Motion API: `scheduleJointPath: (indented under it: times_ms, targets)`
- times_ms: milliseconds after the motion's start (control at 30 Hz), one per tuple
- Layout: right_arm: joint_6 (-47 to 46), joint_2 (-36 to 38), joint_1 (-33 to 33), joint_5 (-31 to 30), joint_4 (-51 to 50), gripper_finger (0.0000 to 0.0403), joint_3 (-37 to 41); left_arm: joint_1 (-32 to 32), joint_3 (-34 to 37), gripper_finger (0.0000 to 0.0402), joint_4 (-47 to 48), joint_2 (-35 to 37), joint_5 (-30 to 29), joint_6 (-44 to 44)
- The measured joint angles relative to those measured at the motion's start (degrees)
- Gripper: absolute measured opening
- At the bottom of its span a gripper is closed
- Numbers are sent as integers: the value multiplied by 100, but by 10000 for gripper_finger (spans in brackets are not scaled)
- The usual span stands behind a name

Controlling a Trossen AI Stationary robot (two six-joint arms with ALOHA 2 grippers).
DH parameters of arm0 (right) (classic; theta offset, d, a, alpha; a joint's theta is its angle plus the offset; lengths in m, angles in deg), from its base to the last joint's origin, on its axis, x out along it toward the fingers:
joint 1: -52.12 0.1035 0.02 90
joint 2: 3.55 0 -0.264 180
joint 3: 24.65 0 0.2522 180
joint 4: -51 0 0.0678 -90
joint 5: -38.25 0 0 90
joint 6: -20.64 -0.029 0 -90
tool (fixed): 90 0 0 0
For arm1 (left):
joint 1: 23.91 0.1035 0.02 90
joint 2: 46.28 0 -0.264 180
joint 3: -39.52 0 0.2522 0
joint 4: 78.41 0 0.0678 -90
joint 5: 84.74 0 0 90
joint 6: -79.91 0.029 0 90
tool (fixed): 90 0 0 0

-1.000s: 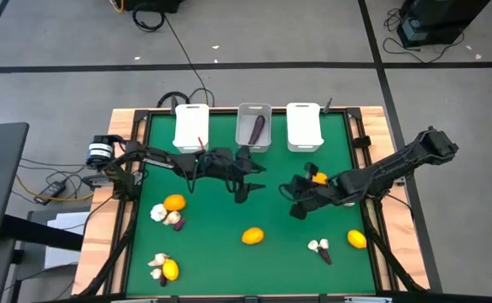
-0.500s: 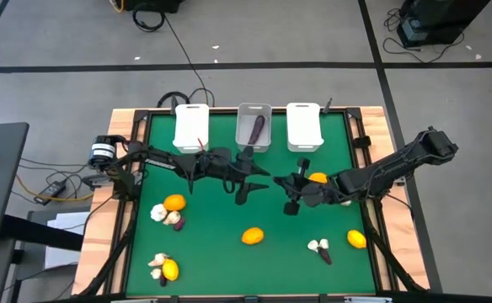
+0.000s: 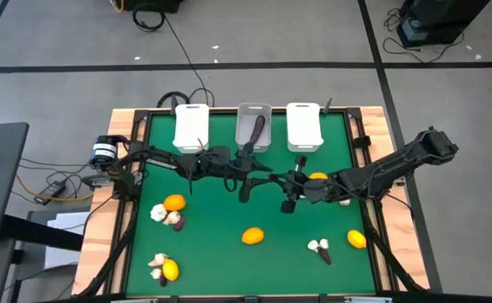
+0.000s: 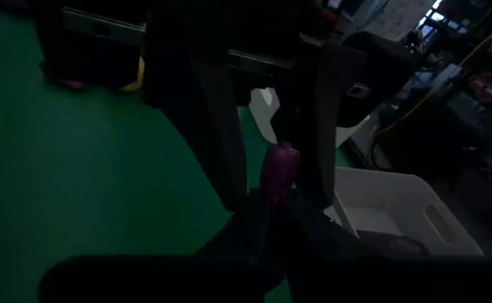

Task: Sort produce into baskets
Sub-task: Put the eggplant into the gray bin

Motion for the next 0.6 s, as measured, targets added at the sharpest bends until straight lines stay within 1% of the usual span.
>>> scheduleJointPath:
  times_ms: [200,267,333,467,600]
  targets:
    - [-16,4,0,-13,-20,29,0,0,6,99,-101,1,-10,9]
    - [-59,4,2,-7,-64,29,0,0,7,82,-118,0,-11,9]
    - [-149,9,0,-4,-124,29,0,0,11,73,-136,0,-16,9]
    - [-350,9,-2,19,-234,33,-4,0,11,69,-141,-4,-29,9]
    - [-524,9,-2,29,-275,52,-7,0,11,63,-161,-4,-53,9]
